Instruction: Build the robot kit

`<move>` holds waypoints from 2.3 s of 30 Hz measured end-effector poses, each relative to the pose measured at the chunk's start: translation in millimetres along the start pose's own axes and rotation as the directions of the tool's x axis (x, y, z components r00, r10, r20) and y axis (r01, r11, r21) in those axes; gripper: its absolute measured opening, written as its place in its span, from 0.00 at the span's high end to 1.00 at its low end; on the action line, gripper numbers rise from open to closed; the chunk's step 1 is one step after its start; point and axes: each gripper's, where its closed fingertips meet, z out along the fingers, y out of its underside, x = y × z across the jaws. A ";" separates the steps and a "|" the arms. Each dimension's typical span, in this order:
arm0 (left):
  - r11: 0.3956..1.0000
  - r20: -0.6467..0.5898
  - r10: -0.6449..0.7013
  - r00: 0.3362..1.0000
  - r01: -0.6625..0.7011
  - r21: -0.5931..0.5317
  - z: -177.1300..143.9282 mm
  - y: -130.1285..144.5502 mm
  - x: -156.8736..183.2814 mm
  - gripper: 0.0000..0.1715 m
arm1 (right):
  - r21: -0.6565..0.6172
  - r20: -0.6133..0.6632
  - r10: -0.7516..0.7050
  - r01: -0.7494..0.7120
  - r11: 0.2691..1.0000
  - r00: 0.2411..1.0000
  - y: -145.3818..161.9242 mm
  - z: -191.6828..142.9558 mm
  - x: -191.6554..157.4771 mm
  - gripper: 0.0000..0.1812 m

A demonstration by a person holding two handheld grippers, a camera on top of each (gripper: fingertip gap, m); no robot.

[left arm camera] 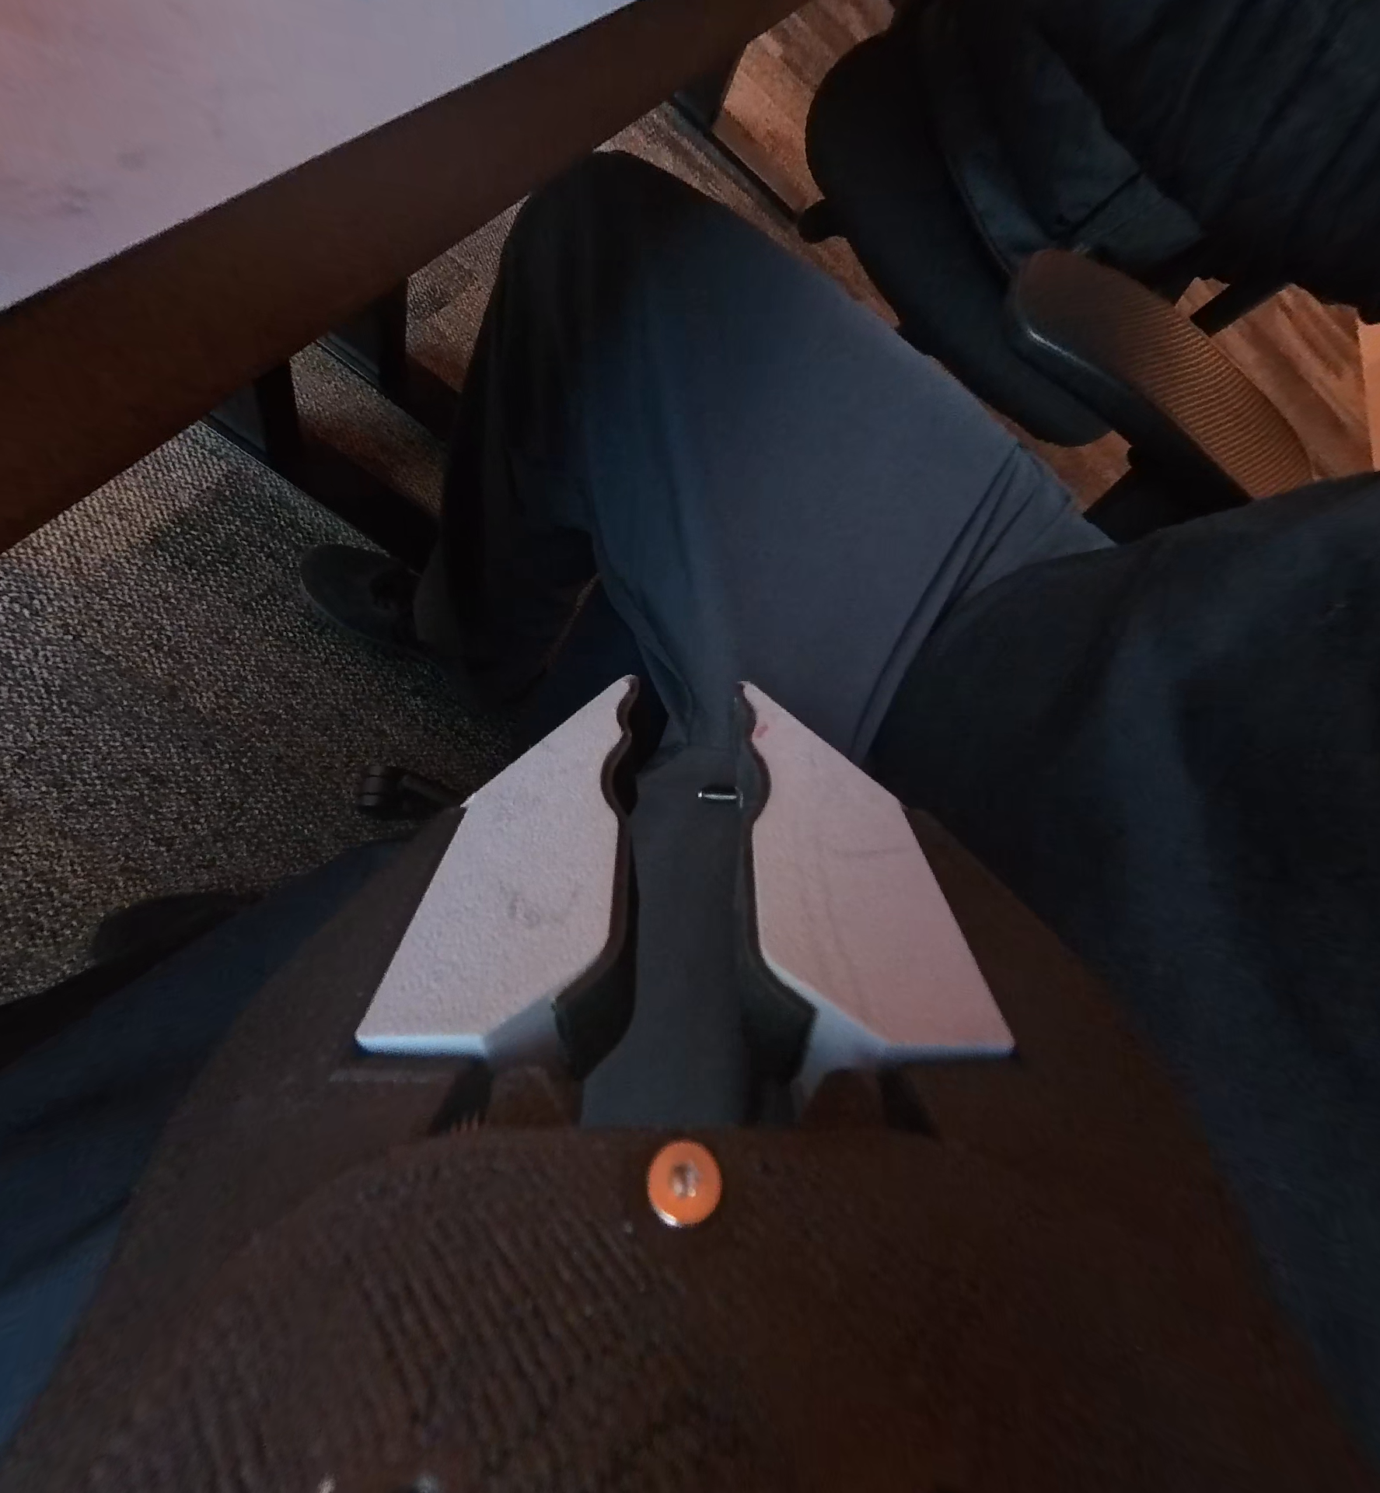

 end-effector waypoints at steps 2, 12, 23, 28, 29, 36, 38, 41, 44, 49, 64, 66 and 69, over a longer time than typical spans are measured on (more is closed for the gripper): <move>1.000 0.003 0.002 1.000 -0.002 -0.001 -0.2 0.0 -0.2 0.90 | 0.034 -0.016 -0.017 0.018 0.999 1.000 -5.5 -2.2 0.0 0.79; 1.000 0.003 0.016 1.000 -0.016 -0.022 4.2 2.7 1.9 0.90 | 0.027 -0.107 -0.081 0.084 0.996 0.991 -45.7 25.5 11.3 0.92; 0.999 0.001 0.031 1.000 -0.031 -0.033 5.2 4.0 4.4 0.90 | -0.087 -0.049 0.059 -0.063 0.994 0.997 -48.0 69.6 17.4 0.89; 0.999 -0.005 0.028 1.000 -0.028 -0.026 2.2 2.6 5.1 0.90 | -0.076 -0.028 0.088 -0.090 0.993 0.996 -46.7 67.9 12.7 0.95; 0.999 -0.008 0.028 1.000 -0.028 -0.023 1.4 1.9 5.8 0.90 | -0.075 -0.027 0.080 -0.082 0.994 0.996 -46.3 65.8 9.9 0.95; 0.999 -0.025 0.024 0.999 -0.025 -0.032 1.3 4.2 7.4 0.90 | -0.017 0.021 0.083 -0.083 0.996 0.996 -43.8 33.9 -22.7 0.95; 0.999 -0.027 0.023 0.999 -0.024 -0.030 1.8 4.0 7.5 0.90 | 0.013 0.028 0.097 -0.098 0.995 0.995 -43.5 24.1 -29.9 0.95; 0.999 -0.024 0.017 1.000 -0.017 -0.035 3.8 5.6 6.2 0.89 | 0.155 0.075 0.106 -0.117 0.981 0.992 -59.0 9.6 -45.5 0.95; 1.000 -0.003 0.020 1.000 -0.020 -0.012 4.1 2.4 1.7 0.88 | 0.294 0.171 0.100 -0.148 0.944 0.980 -76.6 -1.8 -63.9 0.95; 0.995 0.021 0.063 0.998 -0.065 0.078 1.9 -16.0 0.4 0.83 | 0.328 0.190 0.103 -0.162 0.931 0.976 -77.4 -5.7 -62.7 0.95; 0.947 0.270 0.173 0.947 -0.235 0.219 -12.7 -86.5 0.0 0.77 | 0.305 -0.013 -0.155 0.152 0.940 0.988 -65.7 -2.8 -74.9 0.95; 0.938 0.276 0.214 0.937 -0.276 0.210 -9.4 -98.1 2.8 0.74 | 0.354 0.036 -0.113 0.093 0.930 0.993 -71.6 -6.0 -78.1 0.95; 0.921 0.308 0.278 0.910 -0.343 0.185 -6.1 -119.2 1.3 0.71 | 0.433 0.163 -0.022 -0.052 0.900 0.986 -83.7 -14.8 -82.5 0.95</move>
